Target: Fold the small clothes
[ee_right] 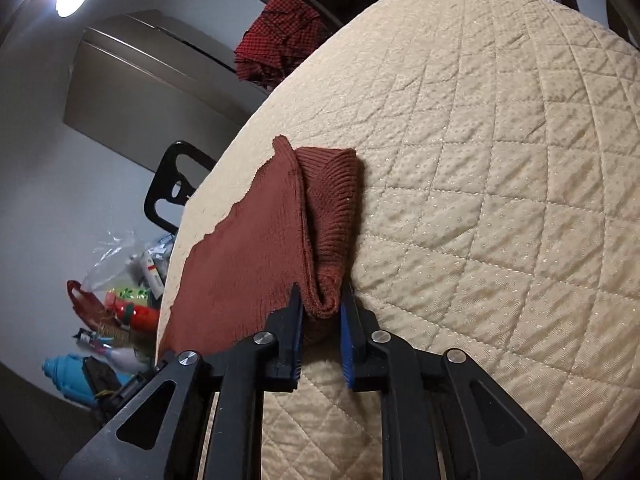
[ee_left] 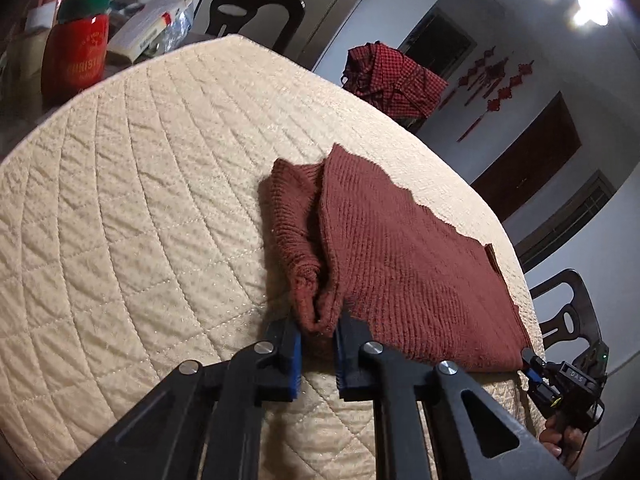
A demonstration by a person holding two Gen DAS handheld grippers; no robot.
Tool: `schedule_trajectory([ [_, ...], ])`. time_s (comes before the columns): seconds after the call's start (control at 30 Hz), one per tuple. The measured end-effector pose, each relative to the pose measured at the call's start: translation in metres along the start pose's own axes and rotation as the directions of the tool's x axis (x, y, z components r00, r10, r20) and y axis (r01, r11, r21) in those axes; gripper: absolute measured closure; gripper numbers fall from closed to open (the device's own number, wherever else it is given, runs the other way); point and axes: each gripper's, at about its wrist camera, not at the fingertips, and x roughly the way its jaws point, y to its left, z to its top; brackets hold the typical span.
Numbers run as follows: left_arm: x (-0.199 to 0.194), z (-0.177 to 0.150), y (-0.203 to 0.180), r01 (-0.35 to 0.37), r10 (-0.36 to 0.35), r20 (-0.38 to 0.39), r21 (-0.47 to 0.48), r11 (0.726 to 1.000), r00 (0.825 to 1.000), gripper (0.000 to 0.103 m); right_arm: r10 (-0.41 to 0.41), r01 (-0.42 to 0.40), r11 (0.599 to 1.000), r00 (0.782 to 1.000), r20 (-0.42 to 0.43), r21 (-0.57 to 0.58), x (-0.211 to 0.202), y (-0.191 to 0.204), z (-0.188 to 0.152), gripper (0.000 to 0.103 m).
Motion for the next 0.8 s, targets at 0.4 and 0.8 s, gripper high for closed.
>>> schedule_trajectory([
  [0.4, -0.049, -0.034, 0.0, 0.022, -0.021, -0.028, 0.035, 0.999, 0.999, 0.091, -0.024, 0.023, 0.999, 0.999, -0.024, -0.049, -0.057, -0.002, -0.031, 0.09],
  [0.8, -0.059, -0.05, 0.006, 0.012, -0.008, -0.046, 0.075, 0.997, 0.999, 0.084, -0.059, 0.056, 0.991, 0.998, -0.021, -0.118, -0.08, -0.004, -0.045, 0.086],
])
